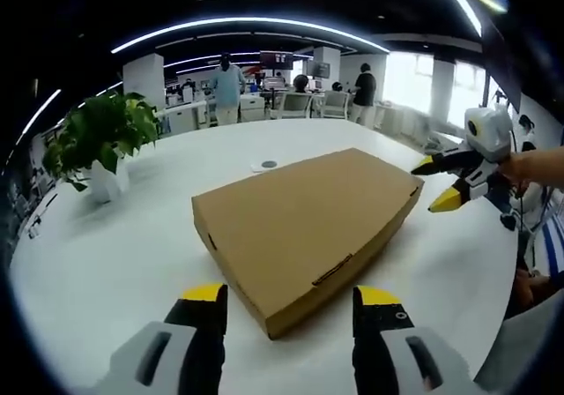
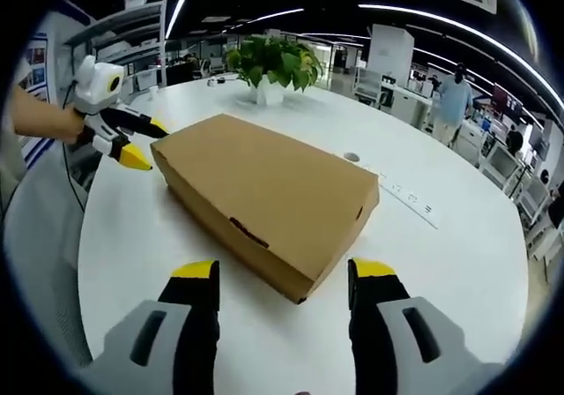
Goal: Operate the shoe box by opening the lid, removing the specified soft item, and placing it in the target area until the item is outside and the box remains undamaged.
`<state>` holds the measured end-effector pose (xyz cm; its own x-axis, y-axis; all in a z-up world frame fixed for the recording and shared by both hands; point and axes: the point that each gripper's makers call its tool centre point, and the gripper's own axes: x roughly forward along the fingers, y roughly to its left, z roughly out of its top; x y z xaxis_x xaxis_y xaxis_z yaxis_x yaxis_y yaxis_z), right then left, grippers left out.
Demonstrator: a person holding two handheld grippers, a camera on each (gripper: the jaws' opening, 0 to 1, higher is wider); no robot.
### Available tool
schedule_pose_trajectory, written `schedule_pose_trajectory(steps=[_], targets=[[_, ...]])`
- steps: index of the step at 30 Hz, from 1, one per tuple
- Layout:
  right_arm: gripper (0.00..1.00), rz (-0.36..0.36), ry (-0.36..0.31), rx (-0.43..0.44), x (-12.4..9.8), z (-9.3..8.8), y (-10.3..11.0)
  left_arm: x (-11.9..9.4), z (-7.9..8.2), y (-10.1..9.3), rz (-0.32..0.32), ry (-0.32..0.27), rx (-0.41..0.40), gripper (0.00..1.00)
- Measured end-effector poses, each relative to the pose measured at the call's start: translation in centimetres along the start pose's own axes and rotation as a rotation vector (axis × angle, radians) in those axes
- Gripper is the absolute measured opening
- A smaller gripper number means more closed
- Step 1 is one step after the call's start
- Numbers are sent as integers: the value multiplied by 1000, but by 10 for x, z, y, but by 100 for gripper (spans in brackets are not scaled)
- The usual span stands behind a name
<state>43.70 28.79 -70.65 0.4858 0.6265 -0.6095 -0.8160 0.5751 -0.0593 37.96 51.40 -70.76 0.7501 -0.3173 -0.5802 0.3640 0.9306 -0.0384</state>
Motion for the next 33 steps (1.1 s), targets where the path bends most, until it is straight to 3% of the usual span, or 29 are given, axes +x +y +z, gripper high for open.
schedule_pose_trajectory(steps=[17,33], targets=[[48,4,-6,25,16,6,-7,10,3,4,27,5,-13,55],[49,-32,-2,32,17,5,-2,10,1,6,1,8,2,53]])
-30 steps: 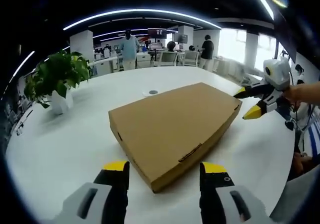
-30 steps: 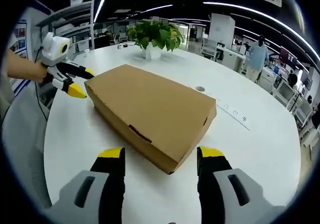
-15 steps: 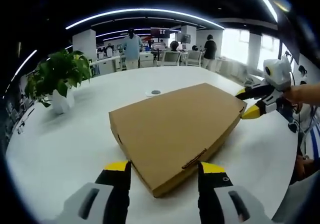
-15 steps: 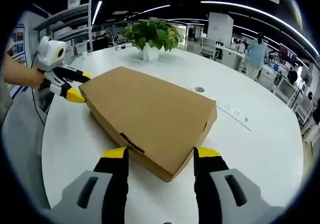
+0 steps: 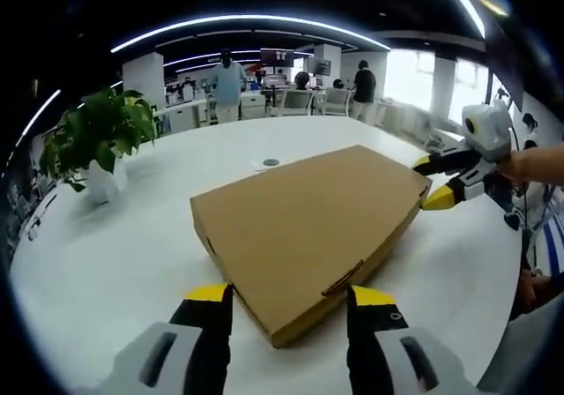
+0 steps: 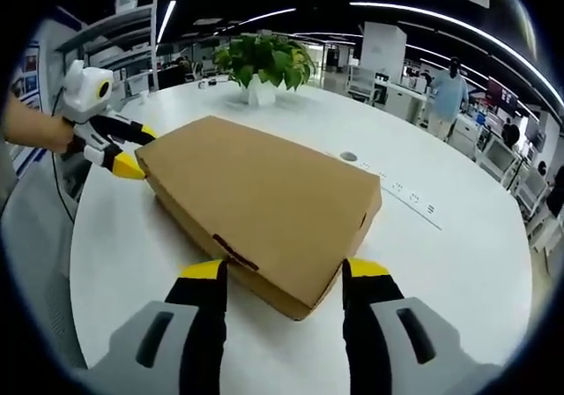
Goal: Operate the shoe box by opening the lid, removing the specified soft item, and placing it in the target area until the item is outside and the box remains undamaged.
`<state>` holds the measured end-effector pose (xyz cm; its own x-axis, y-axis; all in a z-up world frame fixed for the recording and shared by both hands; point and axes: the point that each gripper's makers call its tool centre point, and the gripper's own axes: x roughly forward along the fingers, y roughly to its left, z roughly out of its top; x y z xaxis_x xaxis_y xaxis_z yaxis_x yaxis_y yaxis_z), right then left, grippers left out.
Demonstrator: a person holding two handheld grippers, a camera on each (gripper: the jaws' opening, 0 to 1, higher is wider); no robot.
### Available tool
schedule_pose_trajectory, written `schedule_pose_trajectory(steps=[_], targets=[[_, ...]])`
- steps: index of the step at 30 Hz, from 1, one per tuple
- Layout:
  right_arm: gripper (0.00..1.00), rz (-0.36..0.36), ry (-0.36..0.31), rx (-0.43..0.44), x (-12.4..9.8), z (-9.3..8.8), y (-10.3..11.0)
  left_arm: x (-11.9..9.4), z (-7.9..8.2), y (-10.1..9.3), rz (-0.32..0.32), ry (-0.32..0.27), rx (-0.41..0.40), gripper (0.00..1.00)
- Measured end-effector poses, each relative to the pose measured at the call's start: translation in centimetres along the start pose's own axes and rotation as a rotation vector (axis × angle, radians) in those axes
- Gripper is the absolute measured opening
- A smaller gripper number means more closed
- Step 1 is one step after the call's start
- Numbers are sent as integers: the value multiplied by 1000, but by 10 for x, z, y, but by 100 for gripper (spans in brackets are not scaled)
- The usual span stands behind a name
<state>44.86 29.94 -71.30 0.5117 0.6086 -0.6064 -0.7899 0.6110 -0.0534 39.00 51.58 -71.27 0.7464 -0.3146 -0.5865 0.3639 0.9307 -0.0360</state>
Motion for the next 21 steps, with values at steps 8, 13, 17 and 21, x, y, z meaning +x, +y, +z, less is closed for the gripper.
schedule_pose_trajectory(steps=[8,13,17,21], targets=[[48,-18,-3,14,-1,0,6,-1,0,5,-20,5,15,52],[48,-34,-2,28,-1,0,12,-2,-1,10,-35,10,29,52],[48,-46,-1,39,-2,0,18,-5,-1,12,-47,16,39,52],[47,-53,3,44,-3,0,25,-9,-4,16,-60,19,52,52]])
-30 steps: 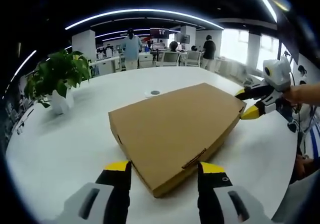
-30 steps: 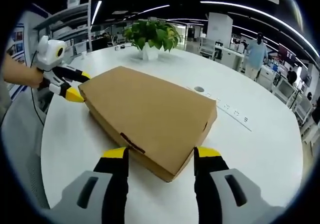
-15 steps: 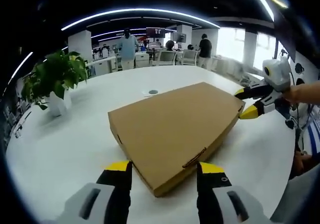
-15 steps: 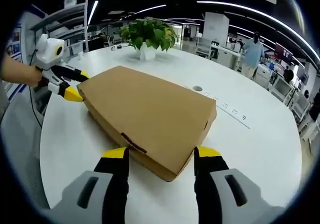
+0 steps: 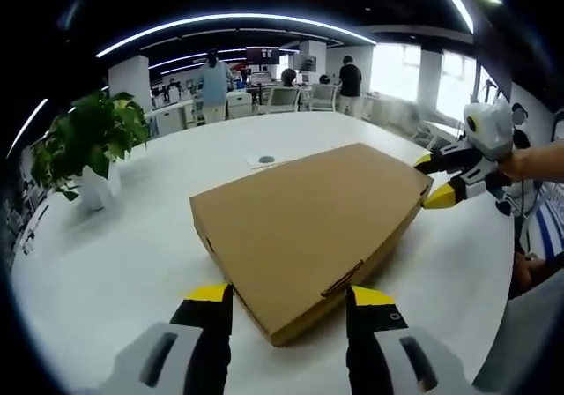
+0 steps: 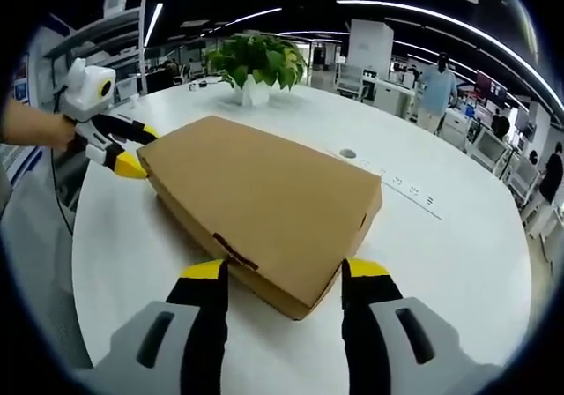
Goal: Operate the shoe box by opening the lid, removing the specified soft item, and placing it in the target area until the item is outside and the box remains undamaged.
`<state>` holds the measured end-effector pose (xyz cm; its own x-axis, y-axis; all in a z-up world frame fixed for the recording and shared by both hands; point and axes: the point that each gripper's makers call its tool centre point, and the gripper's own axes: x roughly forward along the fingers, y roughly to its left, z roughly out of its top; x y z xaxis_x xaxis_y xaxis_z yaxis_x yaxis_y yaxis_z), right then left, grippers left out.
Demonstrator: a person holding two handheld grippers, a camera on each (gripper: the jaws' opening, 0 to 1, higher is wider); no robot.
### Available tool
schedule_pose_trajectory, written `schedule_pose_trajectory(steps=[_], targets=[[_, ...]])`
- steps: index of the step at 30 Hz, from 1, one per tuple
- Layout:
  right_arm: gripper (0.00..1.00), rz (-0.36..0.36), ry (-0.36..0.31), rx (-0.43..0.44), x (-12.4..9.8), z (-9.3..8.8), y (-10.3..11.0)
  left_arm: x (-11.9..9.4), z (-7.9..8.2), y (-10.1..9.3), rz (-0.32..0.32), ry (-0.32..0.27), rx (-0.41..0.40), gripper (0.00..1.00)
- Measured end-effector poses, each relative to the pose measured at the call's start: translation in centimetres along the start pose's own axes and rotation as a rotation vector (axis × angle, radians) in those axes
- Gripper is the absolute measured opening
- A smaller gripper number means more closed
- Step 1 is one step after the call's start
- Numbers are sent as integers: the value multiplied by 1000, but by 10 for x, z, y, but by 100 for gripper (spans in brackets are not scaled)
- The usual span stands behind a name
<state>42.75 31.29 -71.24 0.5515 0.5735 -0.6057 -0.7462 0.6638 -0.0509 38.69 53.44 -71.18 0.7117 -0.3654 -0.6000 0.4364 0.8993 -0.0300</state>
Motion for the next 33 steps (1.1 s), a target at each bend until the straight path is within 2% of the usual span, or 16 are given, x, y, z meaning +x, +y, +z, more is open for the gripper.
schedule_pose_trajectory(steps=[24,33], targets=[[45,-38,-10,48,-4,1,56,-34,-21,23,-47,41,54,51],[44,-41,-15,67,-7,1,78,-49,-31,25,-56,55,75,50]])
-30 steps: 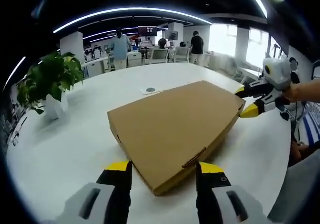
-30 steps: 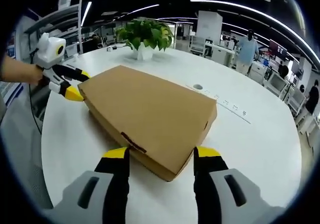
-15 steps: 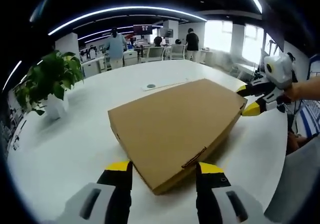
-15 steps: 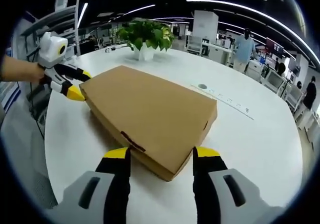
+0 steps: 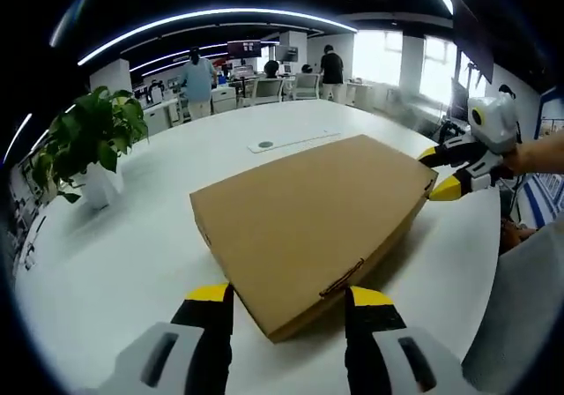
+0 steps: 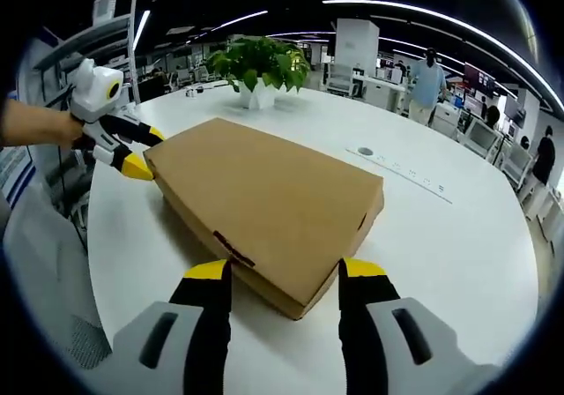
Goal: Operate the shoe box by opening the lid, removing the specified soft item, and placing it in the target area until the item is outside and the box remains undamaged.
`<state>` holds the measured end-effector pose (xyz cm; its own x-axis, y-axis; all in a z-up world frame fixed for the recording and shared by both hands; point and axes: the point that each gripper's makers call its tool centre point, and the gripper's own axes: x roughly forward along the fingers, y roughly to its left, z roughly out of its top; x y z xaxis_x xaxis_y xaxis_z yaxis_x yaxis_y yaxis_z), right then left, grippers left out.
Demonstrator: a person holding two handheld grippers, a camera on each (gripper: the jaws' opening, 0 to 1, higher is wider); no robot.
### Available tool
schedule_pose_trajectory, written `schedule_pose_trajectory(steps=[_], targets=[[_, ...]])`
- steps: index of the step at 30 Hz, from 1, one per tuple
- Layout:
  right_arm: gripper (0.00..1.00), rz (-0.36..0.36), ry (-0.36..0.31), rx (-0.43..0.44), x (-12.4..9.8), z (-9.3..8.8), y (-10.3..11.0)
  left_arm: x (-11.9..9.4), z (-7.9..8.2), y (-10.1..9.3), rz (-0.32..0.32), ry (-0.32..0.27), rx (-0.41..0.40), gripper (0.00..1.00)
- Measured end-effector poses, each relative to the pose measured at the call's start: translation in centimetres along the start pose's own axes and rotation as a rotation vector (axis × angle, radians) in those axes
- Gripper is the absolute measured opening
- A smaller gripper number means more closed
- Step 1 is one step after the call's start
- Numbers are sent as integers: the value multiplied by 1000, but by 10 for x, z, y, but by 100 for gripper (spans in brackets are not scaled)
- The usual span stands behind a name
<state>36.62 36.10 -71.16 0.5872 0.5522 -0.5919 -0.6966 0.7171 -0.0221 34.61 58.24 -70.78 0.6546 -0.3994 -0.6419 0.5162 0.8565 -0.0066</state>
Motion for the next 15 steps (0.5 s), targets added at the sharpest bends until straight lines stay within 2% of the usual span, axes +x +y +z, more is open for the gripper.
schedule_pose_trajectory(steps=[15], targets=[[43,-1,-8,14,-9,-4,39,-28,-23,5,-22,32,22,50]])
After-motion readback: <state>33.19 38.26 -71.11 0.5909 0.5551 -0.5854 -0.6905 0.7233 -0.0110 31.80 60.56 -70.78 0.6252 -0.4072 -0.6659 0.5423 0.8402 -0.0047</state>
